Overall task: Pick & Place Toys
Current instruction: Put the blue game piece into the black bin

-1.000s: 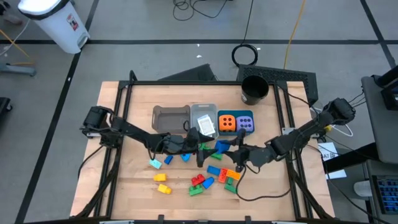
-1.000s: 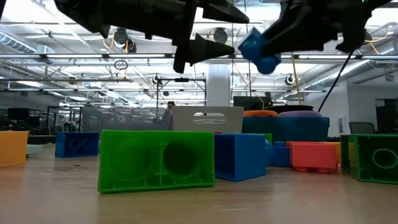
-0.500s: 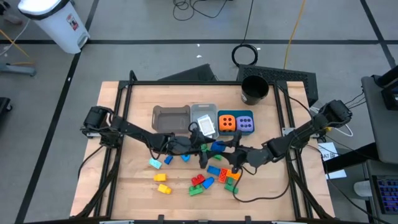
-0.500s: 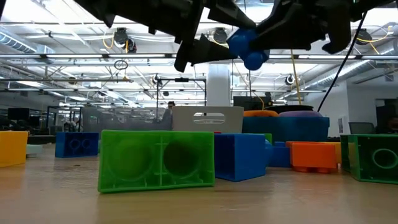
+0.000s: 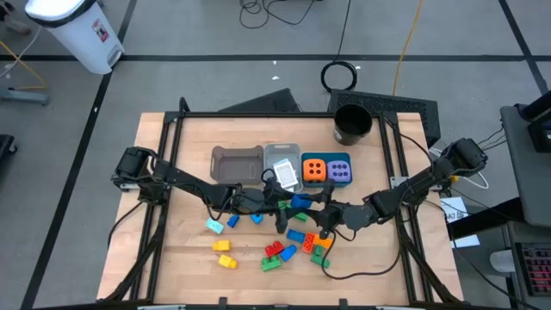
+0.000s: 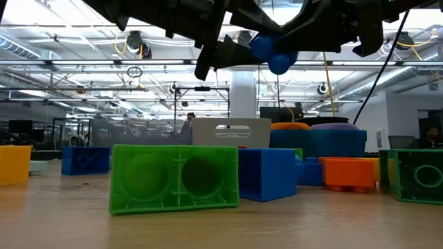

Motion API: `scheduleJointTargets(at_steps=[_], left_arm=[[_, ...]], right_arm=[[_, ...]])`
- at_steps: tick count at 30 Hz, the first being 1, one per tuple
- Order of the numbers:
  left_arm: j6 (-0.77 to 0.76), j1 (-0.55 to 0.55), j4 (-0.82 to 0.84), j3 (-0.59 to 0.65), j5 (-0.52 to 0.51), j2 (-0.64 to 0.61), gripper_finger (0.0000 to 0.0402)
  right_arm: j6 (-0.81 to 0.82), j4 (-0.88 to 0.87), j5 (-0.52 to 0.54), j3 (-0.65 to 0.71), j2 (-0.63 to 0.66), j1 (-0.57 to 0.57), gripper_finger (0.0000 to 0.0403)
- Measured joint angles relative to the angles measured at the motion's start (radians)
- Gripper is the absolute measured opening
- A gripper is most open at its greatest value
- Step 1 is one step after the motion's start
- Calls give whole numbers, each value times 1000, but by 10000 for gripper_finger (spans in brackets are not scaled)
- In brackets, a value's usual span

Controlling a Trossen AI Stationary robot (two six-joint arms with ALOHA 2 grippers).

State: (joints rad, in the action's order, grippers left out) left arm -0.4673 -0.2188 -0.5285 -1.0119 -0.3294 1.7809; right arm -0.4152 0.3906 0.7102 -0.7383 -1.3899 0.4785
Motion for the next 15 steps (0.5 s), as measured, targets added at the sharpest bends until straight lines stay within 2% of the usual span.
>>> scheduleJointTargets(at_steps=[7, 15], left_arm=[[-20, 2, -3, 2, -8, 0, 139], [18, 2, -5, 2, -16, 0, 137]], right_arm=[[2, 2, -1, 0, 2, 1, 161], [101, 3, 0, 0, 5, 1, 168]])
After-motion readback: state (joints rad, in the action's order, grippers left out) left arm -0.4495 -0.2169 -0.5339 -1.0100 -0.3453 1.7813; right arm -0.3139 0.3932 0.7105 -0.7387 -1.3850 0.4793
